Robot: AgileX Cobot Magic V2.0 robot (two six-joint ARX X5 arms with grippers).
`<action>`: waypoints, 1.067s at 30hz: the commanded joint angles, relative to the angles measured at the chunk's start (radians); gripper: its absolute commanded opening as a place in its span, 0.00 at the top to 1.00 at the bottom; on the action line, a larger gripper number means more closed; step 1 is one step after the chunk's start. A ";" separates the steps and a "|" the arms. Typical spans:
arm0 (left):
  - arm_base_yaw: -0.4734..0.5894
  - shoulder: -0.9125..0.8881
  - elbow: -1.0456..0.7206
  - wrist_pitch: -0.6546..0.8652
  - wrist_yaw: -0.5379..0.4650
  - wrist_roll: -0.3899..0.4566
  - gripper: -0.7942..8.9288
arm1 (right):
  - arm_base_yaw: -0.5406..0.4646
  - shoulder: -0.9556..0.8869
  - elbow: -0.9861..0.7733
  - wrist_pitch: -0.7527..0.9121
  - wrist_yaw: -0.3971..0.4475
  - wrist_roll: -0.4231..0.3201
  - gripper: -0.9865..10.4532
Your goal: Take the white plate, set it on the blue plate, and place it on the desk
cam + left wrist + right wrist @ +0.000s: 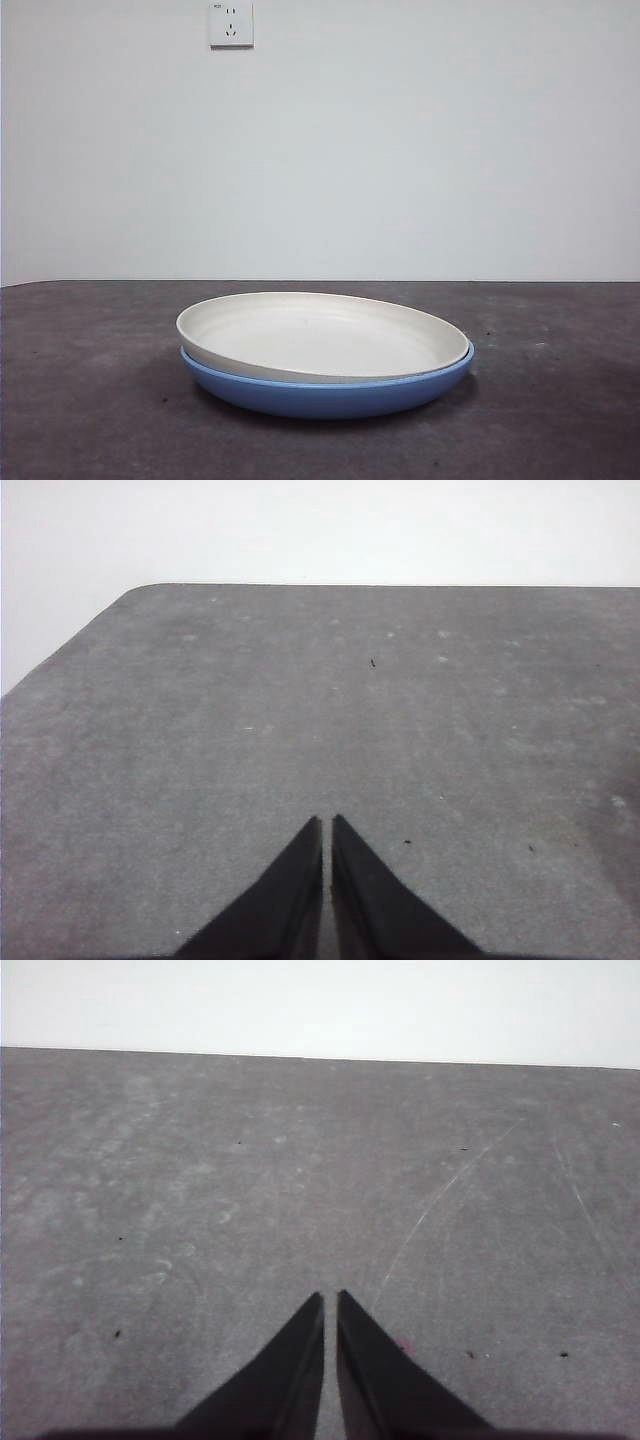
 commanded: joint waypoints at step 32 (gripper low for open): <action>0.002 -0.001 -0.021 -0.007 -0.003 0.008 0.90 | -0.002 -0.002 -0.005 0.018 -0.003 -0.010 0.90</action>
